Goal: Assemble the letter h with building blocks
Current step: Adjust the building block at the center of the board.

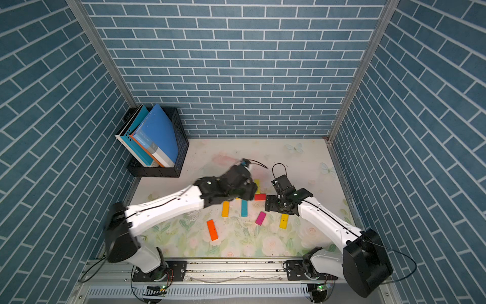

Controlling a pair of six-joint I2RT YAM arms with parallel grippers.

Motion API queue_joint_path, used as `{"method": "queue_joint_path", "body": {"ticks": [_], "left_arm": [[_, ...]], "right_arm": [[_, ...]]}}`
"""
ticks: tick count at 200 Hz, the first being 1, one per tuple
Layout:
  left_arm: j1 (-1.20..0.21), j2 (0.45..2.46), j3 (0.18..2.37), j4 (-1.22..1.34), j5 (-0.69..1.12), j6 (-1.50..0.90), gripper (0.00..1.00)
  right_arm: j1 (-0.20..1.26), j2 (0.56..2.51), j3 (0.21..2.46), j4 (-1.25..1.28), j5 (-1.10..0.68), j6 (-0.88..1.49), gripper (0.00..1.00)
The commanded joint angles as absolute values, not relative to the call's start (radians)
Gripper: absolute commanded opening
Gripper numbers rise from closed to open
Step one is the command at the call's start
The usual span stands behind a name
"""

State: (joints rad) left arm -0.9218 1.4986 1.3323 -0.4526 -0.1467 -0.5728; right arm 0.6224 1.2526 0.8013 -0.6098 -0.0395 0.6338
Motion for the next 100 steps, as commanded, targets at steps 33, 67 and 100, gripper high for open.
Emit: {"method": "queue_joint_path", "body": {"ticks": [33, 67, 100], "left_arm": [[-0.576, 1.207, 1.127, -0.395, 0.008, -0.636, 0.73], [-0.534, 1.197, 1.086, -0.404, 0.067, -0.627, 0.72], [-0.526, 1.199, 1.047, -0.385, 0.091, -0.635, 0.68]], "right_arm": [[0.820, 1.395, 0.814, -0.581, -0.071, 0.519, 0.86], [0.877, 1.456, 0.802, -0.626, -0.003, 0.537, 0.79], [0.881, 1.443, 0.795, -0.671, 0.056, 0.558, 0.73]]}}
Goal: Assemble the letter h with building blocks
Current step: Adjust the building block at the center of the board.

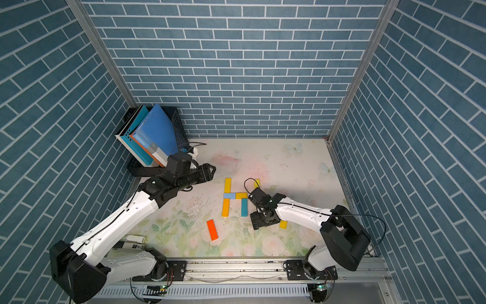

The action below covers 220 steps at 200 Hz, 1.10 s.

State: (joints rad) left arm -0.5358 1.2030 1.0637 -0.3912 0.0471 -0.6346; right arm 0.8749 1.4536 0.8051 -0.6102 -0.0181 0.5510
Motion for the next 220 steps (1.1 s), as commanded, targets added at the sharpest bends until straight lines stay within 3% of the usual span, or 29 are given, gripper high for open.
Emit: {"method": "queue_joint_path", "body": {"ticks": [1, 43, 88, 132, 144, 163, 185, 220], "left_arm": [[-0.525, 1.200, 1.047, -0.385, 0.092, -0.635, 0.68], [-0.523, 1.217, 1.026, -0.388, 0.122, -0.623, 0.62], [-0.520, 1.217, 1.018, -0.408, 0.110, -0.609, 0.61], [-0.520, 1.229, 1.024, -0.417, 0.103, -0.605, 0.61], [-0.520, 1.228, 1.026, -0.423, 0.096, -0.602, 0.61], [-0.519, 1.221, 1.023, -0.428, 0.084, -0.598, 0.62], [-0.517, 1.224, 1.020, -0.428, 0.084, -0.597, 0.62], [-0.516, 1.228, 1.015, -0.420, 0.091, -0.599, 0.62]], "right_arm": [[0.879, 1.444, 0.795, -0.673, 0.059, 0.559, 0.73], [0.888, 1.492, 0.789, -0.678, 0.077, 0.549, 0.60], [0.890, 1.536, 0.801, -0.709, 0.149, 0.583, 0.56], [0.896, 1.552, 0.814, -0.614, 0.057, 0.571, 0.53], [0.896, 1.532, 0.823, -0.611, 0.060, 0.565, 0.56], [0.895, 1.500, 0.843, -0.621, 0.081, 0.555, 0.74], [0.895, 1.501, 0.865, -0.643, 0.116, 0.536, 0.85], [0.895, 1.606, 0.901, -0.700, 0.191, 0.522, 0.91]]}}
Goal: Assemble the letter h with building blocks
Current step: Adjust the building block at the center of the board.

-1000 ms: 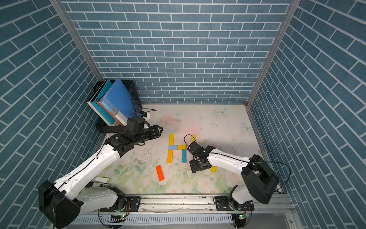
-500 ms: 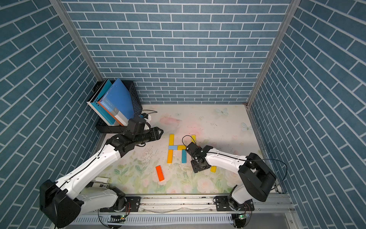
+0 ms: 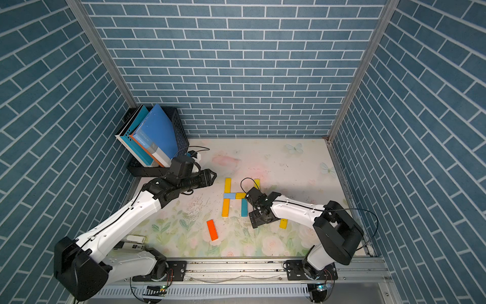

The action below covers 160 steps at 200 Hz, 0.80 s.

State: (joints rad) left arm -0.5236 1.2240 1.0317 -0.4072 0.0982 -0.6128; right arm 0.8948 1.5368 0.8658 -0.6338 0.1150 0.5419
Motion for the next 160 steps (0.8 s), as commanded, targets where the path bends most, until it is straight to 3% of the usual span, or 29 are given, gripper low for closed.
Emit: {"method": "queue_joint_path", "body": {"ticks": [1, 38, 79, 160], "left_arm": [[-0.516, 1.229, 1.015, -0.420, 0.091, -0.600, 0.62], [-0.516, 1.228, 1.017, -0.427, 0.094, -0.593, 0.62], [-0.515, 1.228, 1.018, -0.426, 0.097, -0.594, 0.62], [-0.514, 1.239, 1.009, -0.416, 0.105, -0.599, 0.62]], "right_arm": [[0.895, 1.609, 0.902, -0.700, 0.192, 0.522, 0.91], [0.893, 1.675, 0.933, -0.701, 0.206, 0.495, 0.92], [0.813, 1.694, 0.938, -0.692, 0.225, 0.524, 0.86], [0.700, 1.635, 0.838, -0.502, -0.004, 0.494, 0.83]]}}
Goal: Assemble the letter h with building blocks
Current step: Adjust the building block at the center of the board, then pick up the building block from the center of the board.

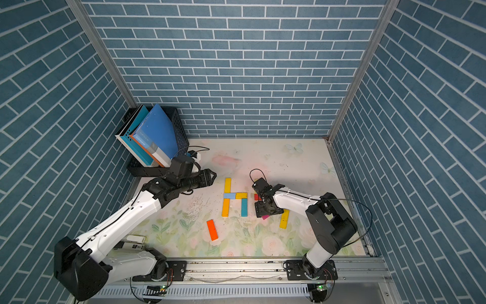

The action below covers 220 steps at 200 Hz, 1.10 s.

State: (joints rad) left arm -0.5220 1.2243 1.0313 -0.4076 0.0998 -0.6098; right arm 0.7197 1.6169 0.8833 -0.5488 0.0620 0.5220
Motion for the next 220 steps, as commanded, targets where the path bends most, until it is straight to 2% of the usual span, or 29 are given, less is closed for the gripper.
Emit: {"method": "queue_joint_path", "body": {"ticks": [1, 69, 115, 186, 220], "left_arm": [[-0.514, 1.238, 1.009, -0.416, 0.105, -0.599, 0.62], [-0.515, 1.264, 1.006, -0.404, 0.121, -0.604, 0.62], [-0.515, 1.270, 1.001, -0.399, 0.124, -0.609, 0.62], [-0.514, 1.286, 1.009, -0.405, 0.121, -0.603, 0.61], [-0.514, 1.286, 1.008, -0.407, 0.119, -0.603, 0.61]], "right_arm": [[0.700, 1.635, 0.837, -0.501, -0.006, 0.494, 0.83], [0.725, 1.542, 0.776, -0.477, -0.118, 0.484, 0.77], [0.752, 1.537, 0.764, -0.505, -0.083, 0.503, 0.76], [0.753, 1.575, 0.789, -0.530, -0.011, 0.518, 0.57], [0.753, 1.563, 0.786, -0.528, -0.011, 0.515, 0.58]]}}
